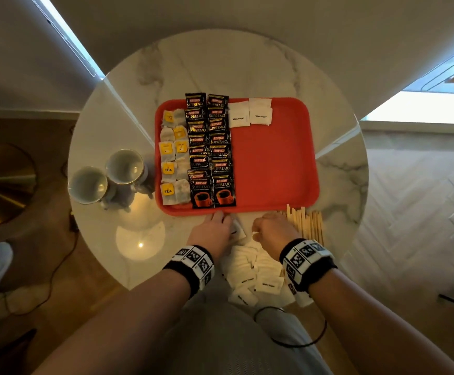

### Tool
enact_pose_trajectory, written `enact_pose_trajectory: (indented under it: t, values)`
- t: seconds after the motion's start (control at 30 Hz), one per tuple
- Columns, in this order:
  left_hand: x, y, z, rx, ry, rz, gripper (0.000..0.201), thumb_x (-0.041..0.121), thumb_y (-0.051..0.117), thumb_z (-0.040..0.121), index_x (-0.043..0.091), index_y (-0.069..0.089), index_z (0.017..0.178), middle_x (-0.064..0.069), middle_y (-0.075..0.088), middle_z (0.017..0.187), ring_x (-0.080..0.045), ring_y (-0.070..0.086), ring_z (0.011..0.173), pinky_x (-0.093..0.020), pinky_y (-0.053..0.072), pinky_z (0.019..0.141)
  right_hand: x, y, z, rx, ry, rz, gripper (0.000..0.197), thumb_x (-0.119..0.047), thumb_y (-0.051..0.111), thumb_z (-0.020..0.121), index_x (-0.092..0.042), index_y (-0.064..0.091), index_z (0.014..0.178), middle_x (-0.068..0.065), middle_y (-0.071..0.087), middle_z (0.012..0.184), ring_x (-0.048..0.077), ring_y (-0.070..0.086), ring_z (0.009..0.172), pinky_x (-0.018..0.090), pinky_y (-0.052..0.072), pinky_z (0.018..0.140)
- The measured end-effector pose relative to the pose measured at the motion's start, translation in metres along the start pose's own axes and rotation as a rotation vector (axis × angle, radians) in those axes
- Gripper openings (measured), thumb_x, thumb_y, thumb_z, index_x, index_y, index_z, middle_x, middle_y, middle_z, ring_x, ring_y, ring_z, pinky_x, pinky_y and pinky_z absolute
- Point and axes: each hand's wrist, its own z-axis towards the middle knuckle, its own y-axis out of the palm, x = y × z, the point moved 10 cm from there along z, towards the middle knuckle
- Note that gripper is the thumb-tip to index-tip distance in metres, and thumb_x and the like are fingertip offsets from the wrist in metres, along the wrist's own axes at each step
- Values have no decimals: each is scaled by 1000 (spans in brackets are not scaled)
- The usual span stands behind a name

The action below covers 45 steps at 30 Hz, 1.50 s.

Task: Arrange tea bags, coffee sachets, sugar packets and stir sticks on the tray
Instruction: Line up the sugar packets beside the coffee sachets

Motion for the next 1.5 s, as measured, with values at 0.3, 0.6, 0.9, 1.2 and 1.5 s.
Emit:
enact_pose_trajectory:
  t: [0.3, 0.6, 0.9, 1.2, 1.5]
  values:
    - [-51, 7, -17, 102, -73, -355, 30, 18, 57, 97, 19, 51, 127, -5, 59, 124, -27, 60, 110, -35, 48, 89, -8, -47, -11, 140, -11, 459, 4, -38, 59, 99, -36, 61, 96, -8, 68, 86, 16, 64, 79, 40, 56, 79]
    - [-75, -63, -12, 348, -74, -972, 35, 18, 65, 95, 17, 61, 129, 9, 68, 103, -6, 66, 97, -26, 54, 91, -36, -99, -1, 195, -189, 766, 3, -31, 68, 96, -30, 70, 96, -5, 74, 89, 12, 70, 85, 37, 57, 86]
    - [-58, -63, 9, 144, -235, -1651, 28, 27, 50, 105, 10, 65, 121, -15, 72, 112, -31, 67, 101, -42, 56, 83, -34, -130, 14, 309, -142, 717, 5, -33, 66, 96, -30, 70, 95, -8, 72, 84, 8, 66, 79, 29, 55, 77]
    - [-43, -61, 21, 199, -184, -1744, 19, 11, 62, 98, 8, 56, 117, -23, 68, 117, -27, 72, 89, -33, 63, 72, -12, -113, 34, 352, 49, 859, 14, -32, 74, 89, -28, 64, 99, -9, 67, 86, 10, 65, 77, 27, 55, 72]
    - [-64, -70, 35, 349, -246, -1679, 18, 11, 61, 99, 9, 57, 116, -18, 68, 115, -22, 72, 85, -31, 62, 67, 36, -152, 59, 555, 185, 879, 13, -20, 61, 100, -26, 65, 111, -8, 68, 99, 7, 63, 85, 20, 48, 70]
